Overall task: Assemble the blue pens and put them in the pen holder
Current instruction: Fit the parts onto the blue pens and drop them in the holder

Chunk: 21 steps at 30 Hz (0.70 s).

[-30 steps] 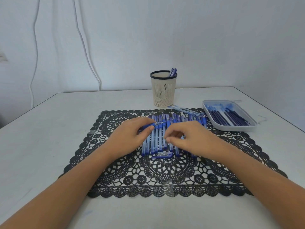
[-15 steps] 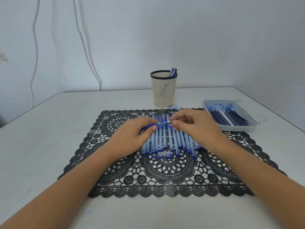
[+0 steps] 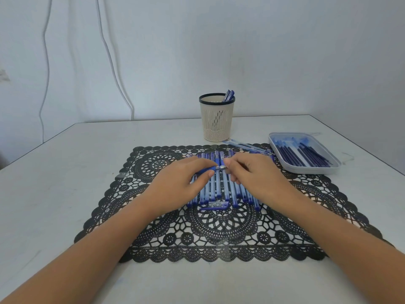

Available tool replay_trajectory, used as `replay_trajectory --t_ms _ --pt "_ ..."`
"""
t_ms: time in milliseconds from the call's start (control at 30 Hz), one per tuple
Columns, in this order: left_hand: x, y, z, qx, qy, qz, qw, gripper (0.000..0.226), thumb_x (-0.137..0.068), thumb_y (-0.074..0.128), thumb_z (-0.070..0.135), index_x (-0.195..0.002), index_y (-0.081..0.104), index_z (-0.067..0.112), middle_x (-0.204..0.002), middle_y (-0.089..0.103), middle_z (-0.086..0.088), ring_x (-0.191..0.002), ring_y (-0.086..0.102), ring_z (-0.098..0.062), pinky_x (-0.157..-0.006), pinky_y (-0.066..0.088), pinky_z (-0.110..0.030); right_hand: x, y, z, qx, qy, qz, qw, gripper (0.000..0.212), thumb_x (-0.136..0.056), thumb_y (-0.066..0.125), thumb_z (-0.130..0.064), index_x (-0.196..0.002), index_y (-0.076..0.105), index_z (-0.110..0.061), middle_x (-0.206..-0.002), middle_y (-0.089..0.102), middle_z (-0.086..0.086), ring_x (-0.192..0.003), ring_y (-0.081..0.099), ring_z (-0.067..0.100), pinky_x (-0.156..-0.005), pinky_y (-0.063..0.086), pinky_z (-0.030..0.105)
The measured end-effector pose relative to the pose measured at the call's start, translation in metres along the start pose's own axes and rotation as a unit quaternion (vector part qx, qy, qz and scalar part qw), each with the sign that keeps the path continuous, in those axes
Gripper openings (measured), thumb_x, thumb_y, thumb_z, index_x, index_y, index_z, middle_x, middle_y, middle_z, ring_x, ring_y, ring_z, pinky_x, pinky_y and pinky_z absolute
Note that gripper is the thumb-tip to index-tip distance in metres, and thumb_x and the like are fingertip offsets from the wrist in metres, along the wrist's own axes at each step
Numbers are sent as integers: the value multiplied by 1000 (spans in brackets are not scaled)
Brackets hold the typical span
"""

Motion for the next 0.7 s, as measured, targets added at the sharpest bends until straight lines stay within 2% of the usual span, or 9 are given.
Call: replay_trajectory --t_ms 67,133,200,233,300,367,467,600,700 --pt "0 1 0 -3 0 -4 1000 41 -91 39 47 -114 62 23 -88 54 20 -78 50 12 -67 34 -7 0 -2 0 -12 -5 -7 1000 28 -94 43 -37 -79 59 -21 -75 64 -3 -69 60 9 -71 48 26" --pt "0 0 0 -1 -4 -1 1000 37 -91 41 44 -114 62 23 -88 55 21 -78 50 12 -67 35 -6 1 -1 0 -20 -15 -34 999 10 -91 52 -35 -87 56 -27 -82 63 -4 -73 59 8 -68 47 17" --pt "0 0 1 0 -3 -1 1000 36 -91 42 42 -114 62 23 -87 53 23 -77 49 13 -66 34 -5 2 0 -1 -9 -26 -44 999 4 -89 56 -30 -88 54 -27 -81 61 -7 -72 56 4 -65 43 9" --pt "-1 -1 2 -1 0 -4 1000 36 -91 42 42 -113 62 22 -86 52 24 -77 49 14 -66 34 -5 2 0 -1 -4 -29 -40 999 8 -91 54 -30 -85 55 -24 -79 61 -7 -72 57 5 -64 43 10" --pt "-1 0 3 -6 5 -12 1000 35 -91 41 42 -113 62 23 -84 50 26 -77 49 13 -66 33 -6 1 0 -1 0 -20 -35 999 23 -94 45 -34 -80 57 -20 -74 61 -5 -72 60 13 -66 45 19" --pt "-1 0 4 -10 5 -17 1000 35 -91 40 43 -113 61 25 -83 48 28 -78 49 13 -66 33 -6 1 0 1 -2 -11 -47 999 20 -94 45 -37 -85 55 -23 -73 60 -6 -70 59 12 -67 46 25" --pt "0 0 3 -6 2 -18 1000 35 -91 40 43 -113 61 26 -83 48 30 -78 48 14 -66 33 -6 1 2 3 -15 -19 -75 997 5 -91 52 -34 -88 51 -29 -75 57 -10 -67 55 4 -66 44 20" --pt "0 2 5 -13 10 -23 1000 36 -91 40 43 -113 61 24 -87 55 21 -78 49 12 -68 34 -6 0 1 3 -25 0 -65 998 30 -95 39 -41 -78 57 -25 -66 59 -11 -61 57 -1 -61 42 11" --pt "0 1 5 -13 8 -19 1000 36 -91 40 44 -113 61 26 -82 50 27 -78 49 11 -67 34 -6 1 4 5 -27 -7 -95 995 6 -91 50 -37 -92 50 -31 -76 60 -8 -73 61 7 -70 48 21"
Point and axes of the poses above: each hand's wrist, its own x-axis away from the middle knuckle, its own y-axis out of the palm, z = x × y, the point moved 5 cm from there along -x, towards the middle knuckle
